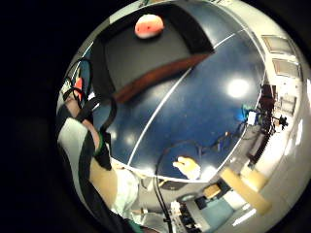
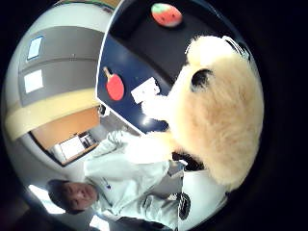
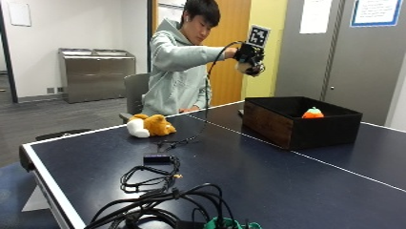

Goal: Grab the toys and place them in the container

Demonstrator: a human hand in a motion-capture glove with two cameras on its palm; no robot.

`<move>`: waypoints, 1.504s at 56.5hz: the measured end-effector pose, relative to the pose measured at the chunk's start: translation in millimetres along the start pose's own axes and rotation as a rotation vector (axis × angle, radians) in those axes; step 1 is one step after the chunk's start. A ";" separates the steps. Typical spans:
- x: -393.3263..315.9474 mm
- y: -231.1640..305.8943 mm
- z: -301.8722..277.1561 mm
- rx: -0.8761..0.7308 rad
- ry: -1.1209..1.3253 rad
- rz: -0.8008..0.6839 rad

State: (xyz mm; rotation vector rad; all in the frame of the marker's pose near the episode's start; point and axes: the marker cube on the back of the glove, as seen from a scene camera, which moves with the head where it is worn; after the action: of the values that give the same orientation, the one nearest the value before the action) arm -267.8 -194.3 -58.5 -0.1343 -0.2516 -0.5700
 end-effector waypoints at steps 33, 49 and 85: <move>-58.4 -99.2 20.8 0.210 0.056 0.248; -77.2 3.4 0.6 0.339 0.059 0.000; 212.6 369.1 196.3 0.300 0.044 0.963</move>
State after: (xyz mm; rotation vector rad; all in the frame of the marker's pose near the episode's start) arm 68.5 42.1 167.2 0.0553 -0.1976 0.4222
